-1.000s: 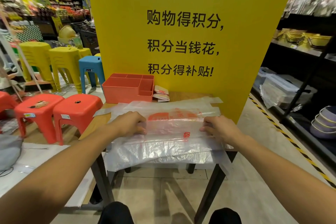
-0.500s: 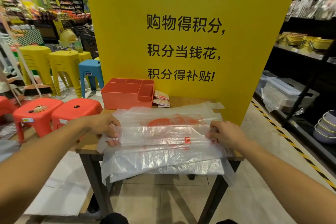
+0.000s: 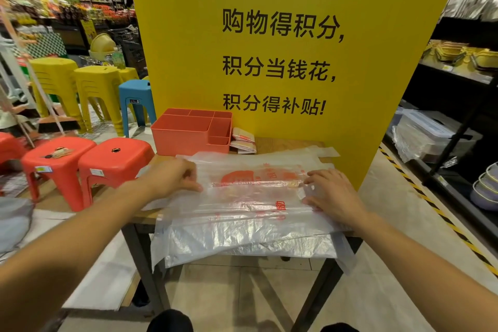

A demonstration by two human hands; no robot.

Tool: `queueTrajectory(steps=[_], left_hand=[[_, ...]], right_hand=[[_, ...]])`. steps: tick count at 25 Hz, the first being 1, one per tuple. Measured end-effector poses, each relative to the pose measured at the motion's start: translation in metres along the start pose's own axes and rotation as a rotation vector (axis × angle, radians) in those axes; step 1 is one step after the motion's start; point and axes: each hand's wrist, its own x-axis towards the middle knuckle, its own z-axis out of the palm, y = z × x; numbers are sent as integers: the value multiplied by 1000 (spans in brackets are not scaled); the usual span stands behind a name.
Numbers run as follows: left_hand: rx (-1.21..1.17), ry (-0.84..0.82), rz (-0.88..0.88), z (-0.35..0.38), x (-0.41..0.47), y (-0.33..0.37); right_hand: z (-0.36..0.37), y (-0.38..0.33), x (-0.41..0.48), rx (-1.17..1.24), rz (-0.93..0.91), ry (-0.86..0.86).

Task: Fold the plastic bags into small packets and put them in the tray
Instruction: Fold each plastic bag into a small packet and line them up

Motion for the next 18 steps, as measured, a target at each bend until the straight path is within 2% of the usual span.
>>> queueTrajectory(steps=[2, 3, 6, 10, 18], left_hand=[[-233, -77, 155, 23, 1, 35], [-230, -93, 196, 33, 2, 45], [-43, -60, 244, 53, 5, 55], [60, -115, 254, 54, 5, 58], [149, -1, 282, 51, 4, 58]], right_hand=[[1, -7, 3, 44, -94, 4], [3, -13, 4, 88, -137, -13], [6, -33, 3, 133, -207, -129], [3, -45, 0, 122, -178, -246], [-6, -37, -3, 77, -139, -105]])
